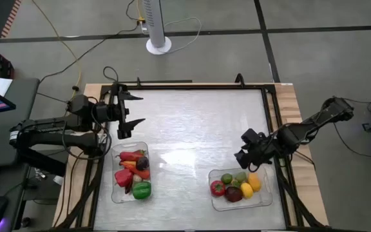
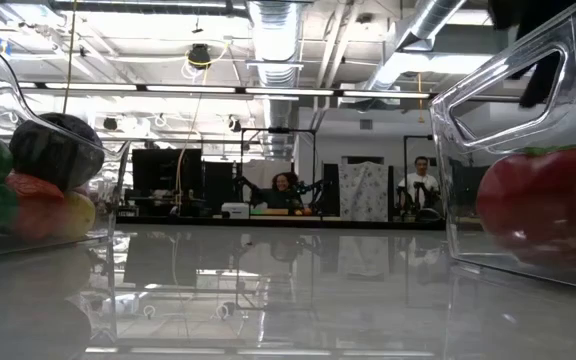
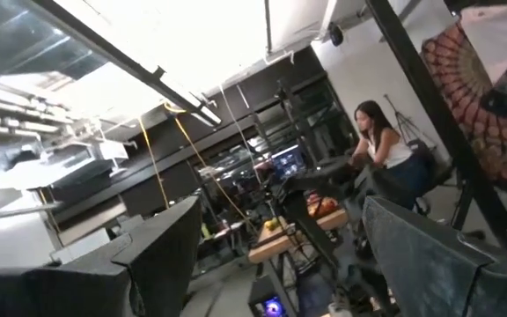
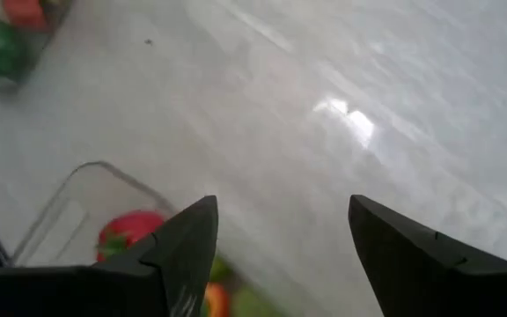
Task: Sort produce into baskets
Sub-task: Return to Home Position
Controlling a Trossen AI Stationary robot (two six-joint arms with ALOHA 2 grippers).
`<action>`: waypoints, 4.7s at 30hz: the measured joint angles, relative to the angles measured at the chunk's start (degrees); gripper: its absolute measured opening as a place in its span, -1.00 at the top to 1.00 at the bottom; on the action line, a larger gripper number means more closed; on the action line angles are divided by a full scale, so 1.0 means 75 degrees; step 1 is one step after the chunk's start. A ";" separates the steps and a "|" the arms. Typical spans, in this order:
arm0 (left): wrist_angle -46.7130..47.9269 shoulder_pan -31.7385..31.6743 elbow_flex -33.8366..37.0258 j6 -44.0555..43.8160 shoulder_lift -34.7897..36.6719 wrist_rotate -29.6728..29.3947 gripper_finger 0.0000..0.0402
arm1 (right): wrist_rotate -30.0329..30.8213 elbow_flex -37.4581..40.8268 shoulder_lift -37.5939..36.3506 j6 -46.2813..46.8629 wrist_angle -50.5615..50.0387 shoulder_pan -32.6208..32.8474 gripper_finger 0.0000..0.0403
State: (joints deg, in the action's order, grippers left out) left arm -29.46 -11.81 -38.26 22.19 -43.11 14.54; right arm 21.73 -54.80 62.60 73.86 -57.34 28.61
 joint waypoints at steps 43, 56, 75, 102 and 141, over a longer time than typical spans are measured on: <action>0.2273 0.0125 0.0044 -0.2255 -0.0177 -0.1536 -0.50 | -0.1142 0.4860 -0.7148 -0.9642 0.6999 -0.4122 -0.40; 0.2139 0.0122 0.2343 -0.3508 0.2141 -0.2274 -0.50 | -0.0912 0.5650 -0.8211 -0.9250 0.7020 -0.4119 -0.40; 0.3219 0.0122 0.4181 -0.3356 0.5640 -0.3126 -0.50 | -0.0865 0.5647 -0.8193 -0.9241 0.6878 -0.4128 -0.40; 0.3569 0.0122 0.5033 -0.2395 0.5686 -0.2797 -0.50 | -0.0883 0.5663 -0.8193 -0.8562 0.5400 -0.4128 -0.40; 0.3566 0.0122 0.5050 -0.0921 0.5686 -0.2797 -0.50 | -0.0886 0.6101 -0.8192 -0.9104 0.3891 -0.4128 -0.40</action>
State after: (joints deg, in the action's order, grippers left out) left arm -2.72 -10.90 -0.38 15.29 -0.47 -6.44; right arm 15.09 -9.04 1.16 5.58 -28.15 -2.35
